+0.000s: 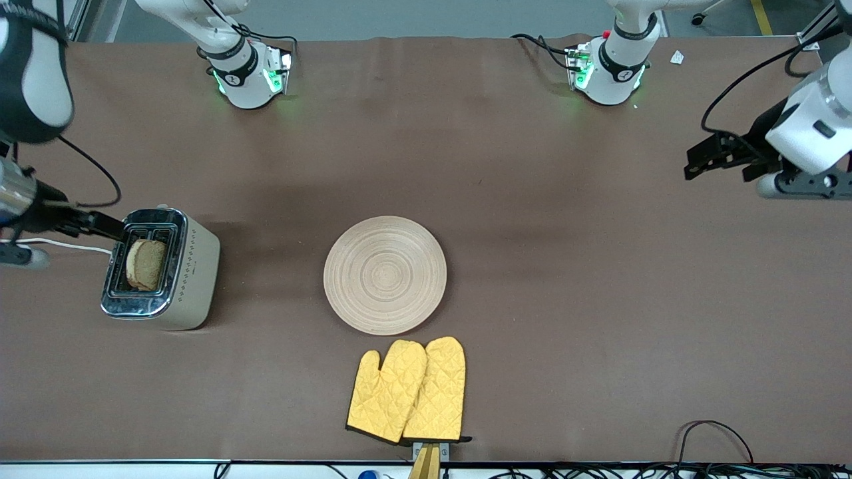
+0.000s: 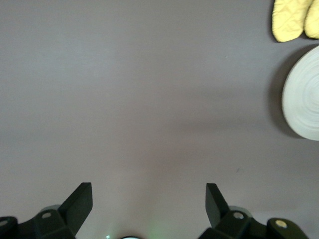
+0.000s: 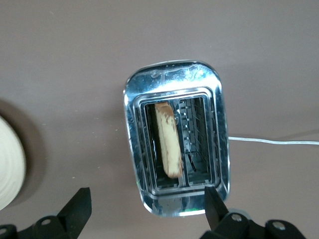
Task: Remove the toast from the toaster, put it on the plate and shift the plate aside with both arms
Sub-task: 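Reach the right gripper into the toaster and grasp the toast slice, then lift the toast out with the right gripper and carry it over the plate, then lower the toast onto the plate while the left gripper approaches the rim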
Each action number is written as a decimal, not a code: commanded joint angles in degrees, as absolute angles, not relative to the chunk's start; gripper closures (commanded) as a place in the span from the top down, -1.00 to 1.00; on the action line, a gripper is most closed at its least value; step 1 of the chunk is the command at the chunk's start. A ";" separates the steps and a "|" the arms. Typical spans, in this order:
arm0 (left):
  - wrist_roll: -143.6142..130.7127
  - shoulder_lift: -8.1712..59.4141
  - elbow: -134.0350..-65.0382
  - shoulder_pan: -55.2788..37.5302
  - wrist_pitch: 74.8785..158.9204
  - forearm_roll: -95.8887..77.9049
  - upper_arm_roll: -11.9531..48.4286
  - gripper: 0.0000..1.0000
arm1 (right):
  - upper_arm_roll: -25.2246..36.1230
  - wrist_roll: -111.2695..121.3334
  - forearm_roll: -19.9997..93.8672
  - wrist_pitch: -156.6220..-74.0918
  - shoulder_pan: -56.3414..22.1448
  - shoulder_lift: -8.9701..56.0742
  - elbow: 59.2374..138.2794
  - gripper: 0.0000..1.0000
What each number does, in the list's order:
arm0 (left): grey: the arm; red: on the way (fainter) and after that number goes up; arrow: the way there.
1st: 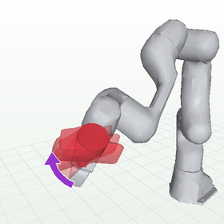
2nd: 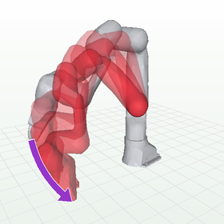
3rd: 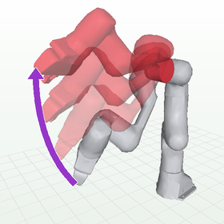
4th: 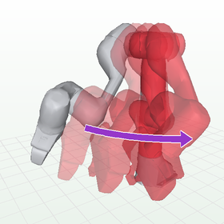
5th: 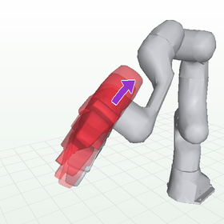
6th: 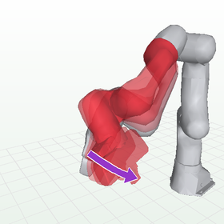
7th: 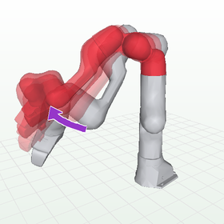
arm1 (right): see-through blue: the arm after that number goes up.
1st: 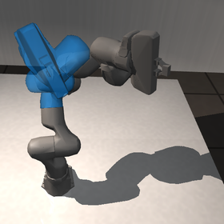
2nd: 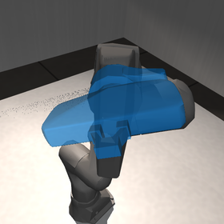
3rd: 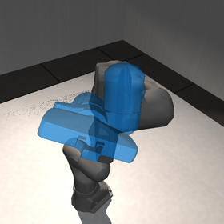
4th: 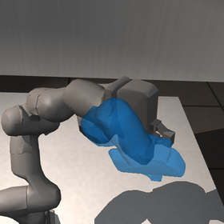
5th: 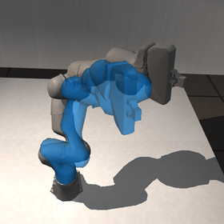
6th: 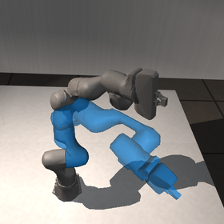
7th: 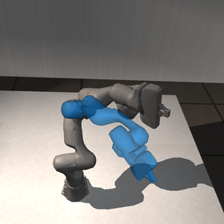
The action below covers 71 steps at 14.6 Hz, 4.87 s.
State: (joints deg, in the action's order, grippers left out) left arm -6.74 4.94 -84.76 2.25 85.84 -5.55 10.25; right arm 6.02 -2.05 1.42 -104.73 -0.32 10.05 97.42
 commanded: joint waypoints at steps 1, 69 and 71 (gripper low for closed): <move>-5.63 9.30 -82.88 2.46 86.75 -9.74 10.37 1.00 | 5.89 -1.76 1.23 -107.65 0.61 14.93 96.42 1.00; 29.70 51.24 -83.50 -12.48 131.57 -59.06 16.61 0.26 | 5.98 -21.82 2.11 -100.90 -15.05 19.97 82.68 1.00; 29.71 51.77 -83.50 -13.53 131.57 -61.42 16.61 0.18 | 5.98 -17.86 2.11 -100.90 -11.97 16.02 86.46 1.00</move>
